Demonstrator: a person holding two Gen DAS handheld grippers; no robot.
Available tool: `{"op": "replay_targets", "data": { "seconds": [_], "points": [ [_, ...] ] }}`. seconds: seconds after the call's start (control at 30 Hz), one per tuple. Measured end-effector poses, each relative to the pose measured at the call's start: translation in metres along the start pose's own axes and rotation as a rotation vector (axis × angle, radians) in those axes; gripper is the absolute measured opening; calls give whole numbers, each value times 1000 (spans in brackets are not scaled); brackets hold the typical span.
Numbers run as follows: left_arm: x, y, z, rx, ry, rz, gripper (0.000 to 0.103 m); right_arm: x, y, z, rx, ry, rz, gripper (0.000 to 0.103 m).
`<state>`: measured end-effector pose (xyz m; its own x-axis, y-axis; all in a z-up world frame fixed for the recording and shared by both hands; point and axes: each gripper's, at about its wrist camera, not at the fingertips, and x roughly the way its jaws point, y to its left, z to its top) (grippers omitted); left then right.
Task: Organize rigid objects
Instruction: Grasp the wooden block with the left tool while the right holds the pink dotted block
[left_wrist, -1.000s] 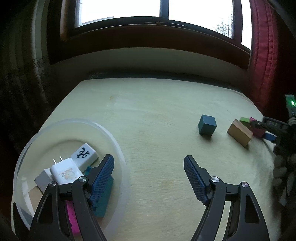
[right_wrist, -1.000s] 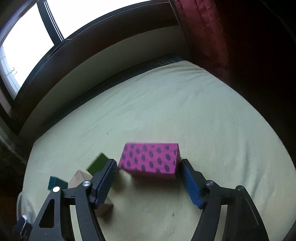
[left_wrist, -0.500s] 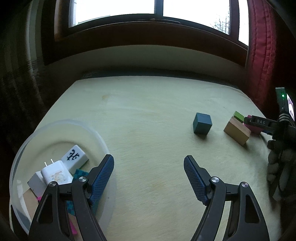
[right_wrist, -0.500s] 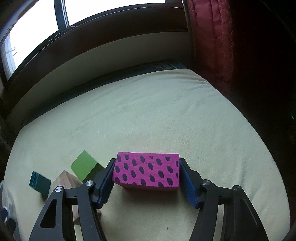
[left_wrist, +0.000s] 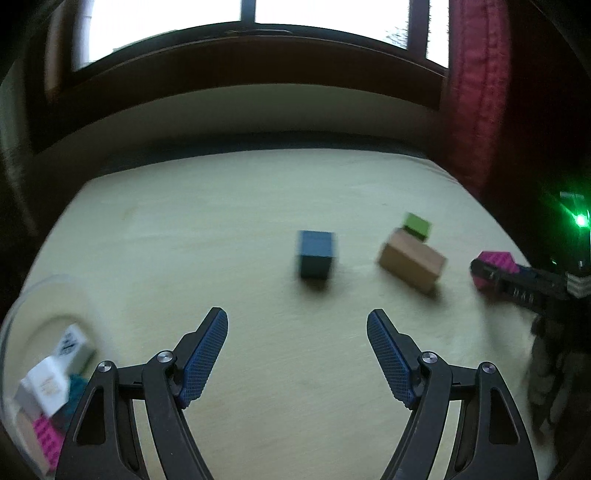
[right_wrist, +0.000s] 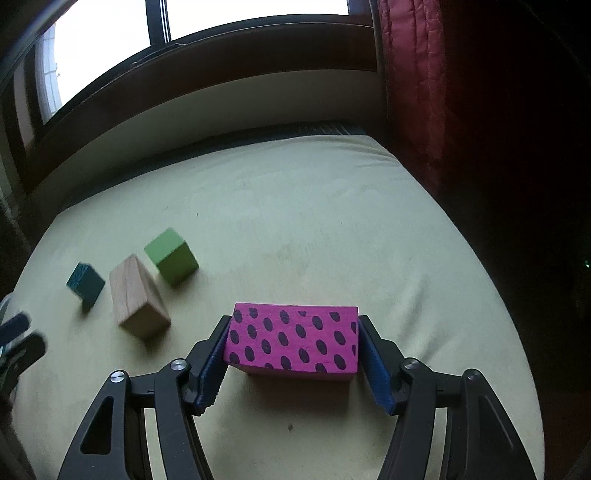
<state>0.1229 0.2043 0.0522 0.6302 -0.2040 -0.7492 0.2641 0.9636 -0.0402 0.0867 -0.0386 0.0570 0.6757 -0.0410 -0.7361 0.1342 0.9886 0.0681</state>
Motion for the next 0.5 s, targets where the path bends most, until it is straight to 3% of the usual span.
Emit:
{"op": "replay_targets", "data": {
  "seconds": [0.3, 0.5],
  "points": [
    [34, -58, 23, 123, 25, -92, 79, 6, -11, 0, 37, -3, 64, 68],
    [58, -82, 32, 182, 33, -108, 79, 6, -13, -1, 46, -4, 81, 68]
  ]
}}
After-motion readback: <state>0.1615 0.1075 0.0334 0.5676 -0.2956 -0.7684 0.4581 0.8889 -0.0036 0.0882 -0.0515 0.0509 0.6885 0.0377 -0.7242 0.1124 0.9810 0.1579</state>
